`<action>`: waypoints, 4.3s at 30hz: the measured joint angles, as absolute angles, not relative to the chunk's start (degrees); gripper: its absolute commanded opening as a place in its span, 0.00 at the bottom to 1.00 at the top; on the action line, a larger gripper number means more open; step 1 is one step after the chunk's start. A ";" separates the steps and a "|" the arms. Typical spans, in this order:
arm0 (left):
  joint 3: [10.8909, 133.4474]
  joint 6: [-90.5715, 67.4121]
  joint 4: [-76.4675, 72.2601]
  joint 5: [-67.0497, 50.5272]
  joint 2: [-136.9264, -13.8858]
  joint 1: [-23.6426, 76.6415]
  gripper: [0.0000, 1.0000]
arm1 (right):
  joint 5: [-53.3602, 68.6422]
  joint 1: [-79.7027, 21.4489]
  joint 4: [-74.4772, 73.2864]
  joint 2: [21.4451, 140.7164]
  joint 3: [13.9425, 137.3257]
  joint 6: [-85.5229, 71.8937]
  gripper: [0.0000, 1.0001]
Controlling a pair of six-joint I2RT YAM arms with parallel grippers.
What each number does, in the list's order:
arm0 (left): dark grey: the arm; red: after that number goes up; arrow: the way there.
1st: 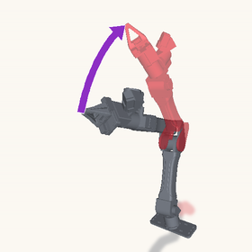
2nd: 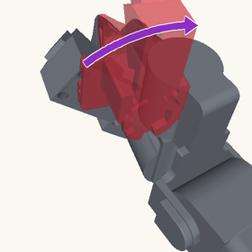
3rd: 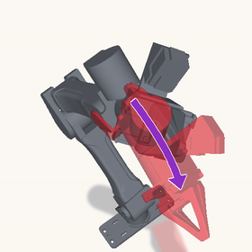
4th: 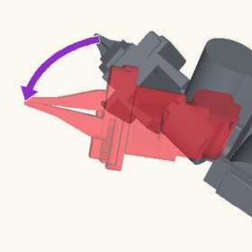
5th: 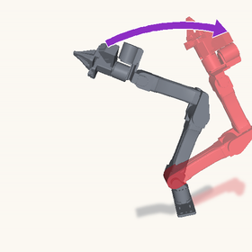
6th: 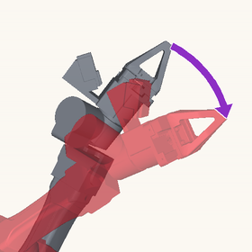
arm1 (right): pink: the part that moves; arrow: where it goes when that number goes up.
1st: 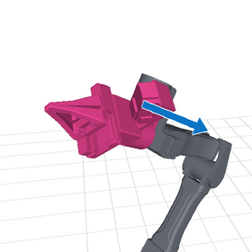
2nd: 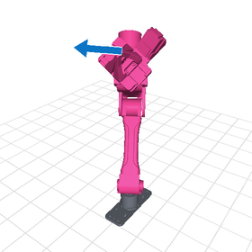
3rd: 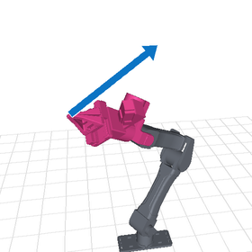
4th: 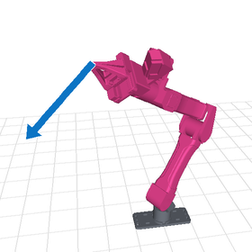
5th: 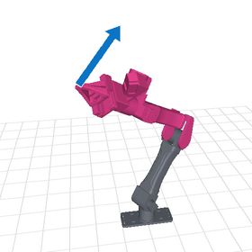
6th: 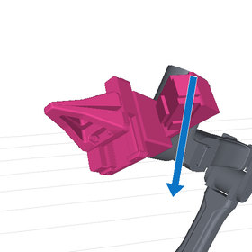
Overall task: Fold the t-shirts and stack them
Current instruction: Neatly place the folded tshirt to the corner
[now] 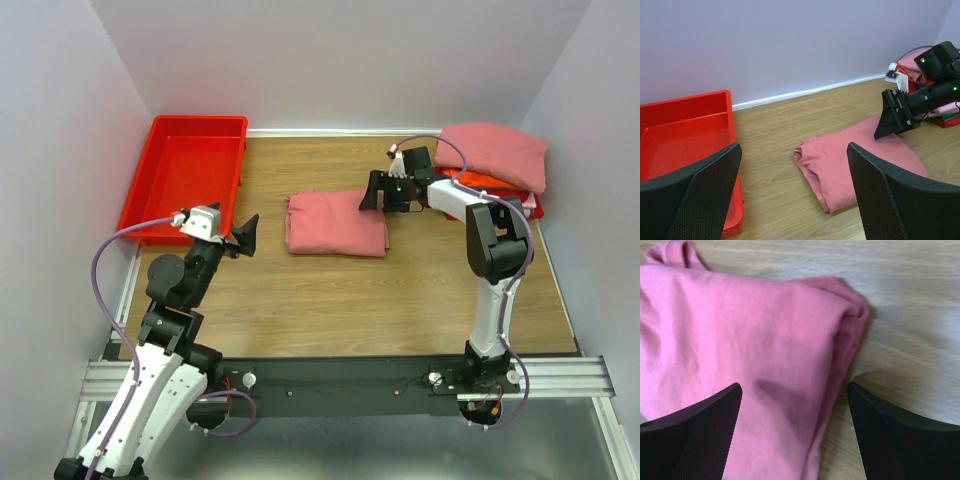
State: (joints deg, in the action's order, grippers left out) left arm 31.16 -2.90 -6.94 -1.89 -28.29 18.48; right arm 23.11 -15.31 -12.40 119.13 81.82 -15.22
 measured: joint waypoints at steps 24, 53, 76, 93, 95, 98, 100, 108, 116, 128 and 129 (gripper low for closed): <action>30.59 -2.85 -6.94 -1.87 -27.70 18.48 0.92 | 34.09 -18.68 -8.32 123.87 81.14 -21.78 0.00; 30.17 -2.85 -7.53 -2.44 -25.10 18.48 0.92 | 23.86 -14.79 -35.09 116.22 92.03 14.22 0.00; 30.09 -2.85 -7.62 -3.33 -24.16 18.50 0.92 | 5.08 -14.79 -39.90 108.99 102.48 22.65 0.00; 30.06 -2.85 -7.64 -3.53 -24.14 18.50 0.92 | -4.29 -14.79 -40.10 106.39 111.57 25.69 0.00; 30.06 -2.85 -7.64 -3.53 -24.16 18.50 0.92 | -4.86 -14.79 -40.10 106.34 112.64 25.91 0.00; 30.06 -2.85 -7.64 -3.55 -24.16 18.50 0.92 | -5.58 -14.79 -40.10 105.86 113.91 26.37 0.00; 30.06 -2.85 -7.64 -3.55 -24.16 18.50 0.92 | -6.35 -14.79 -40.12 105.21 114.50 26.72 0.00; 30.06 -2.85 -7.64 -3.57 -24.16 18.50 0.92 | -8.86 -14.79 -40.10 101.95 117.10 27.97 0.00; 29.82 -2.85 -7.66 -3.57 -24.16 18.50 0.92 | -10.57 -13.69 -40.05 100.05 117.73 28.91 0.00; 29.71 -2.85 -8.05 -3.75 -24.32 18.50 0.92 | -11.68 -10.04 -39.94 98.67 118.04 30.00 0.00; 29.69 -2.85 -8.05 -3.75 -24.32 18.57 0.92 | -11.73 -9.87 -39.88 98.67 118.15 30.04 0.00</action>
State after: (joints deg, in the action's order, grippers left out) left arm 29.69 -2.85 -8.05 -3.75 -24.32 18.57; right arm -11.73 -9.87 -39.88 98.67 118.15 30.04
